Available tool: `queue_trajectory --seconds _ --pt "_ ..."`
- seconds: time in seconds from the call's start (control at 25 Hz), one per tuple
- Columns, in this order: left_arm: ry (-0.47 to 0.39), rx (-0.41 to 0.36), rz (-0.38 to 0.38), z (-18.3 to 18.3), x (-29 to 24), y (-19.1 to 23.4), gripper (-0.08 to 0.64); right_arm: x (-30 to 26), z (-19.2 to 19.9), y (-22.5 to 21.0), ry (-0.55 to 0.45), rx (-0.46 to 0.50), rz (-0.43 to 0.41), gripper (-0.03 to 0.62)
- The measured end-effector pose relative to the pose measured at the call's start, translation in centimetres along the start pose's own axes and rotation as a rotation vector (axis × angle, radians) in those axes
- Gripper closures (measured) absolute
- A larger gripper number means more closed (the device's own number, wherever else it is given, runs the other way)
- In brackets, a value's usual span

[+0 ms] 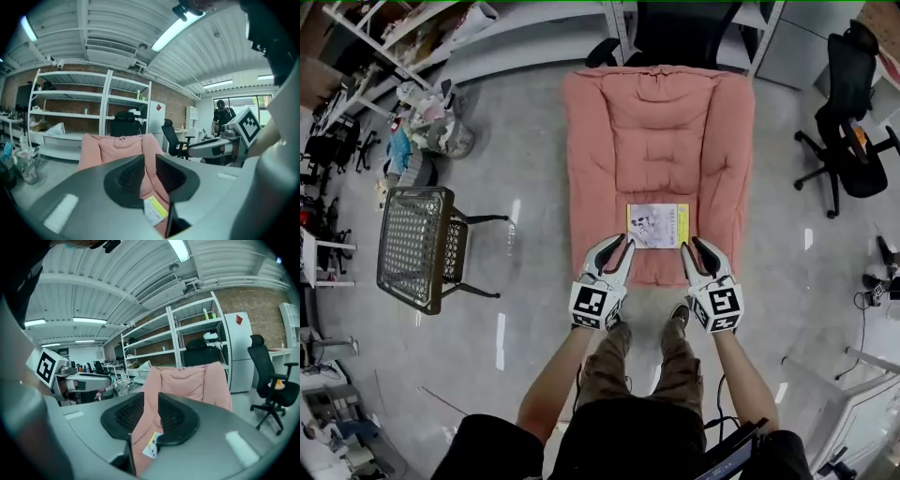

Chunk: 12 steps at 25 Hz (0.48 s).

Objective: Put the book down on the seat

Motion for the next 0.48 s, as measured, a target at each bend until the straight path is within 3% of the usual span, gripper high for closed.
queue_trajectory --seconds 0.2,0.36,0.48 --pt "-0.142 -0.087 0.006 -9.2 3.8 -2.8 0.491 4.5 -9.3 3.0 -0.154 0.044 -0.015 0.486" --pt "-0.190 -0.084 0.011 -15.6 6.3 -5.1 0.494 7.9 -15.9 5.8 -0.273 0.060 -0.033 0.492" --pt "-0.262 -0.112 0.035 -19.6 7.4 -6.5 0.494 9.9 -18.5 7.5 -0.294 0.099 -0.048 0.500"
Point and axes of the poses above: the fingertips, and each gripper's own axes: x backward along the fingers, y to its left, z out of its underside, the point moved 5 cm from there along x, backward along the fingers
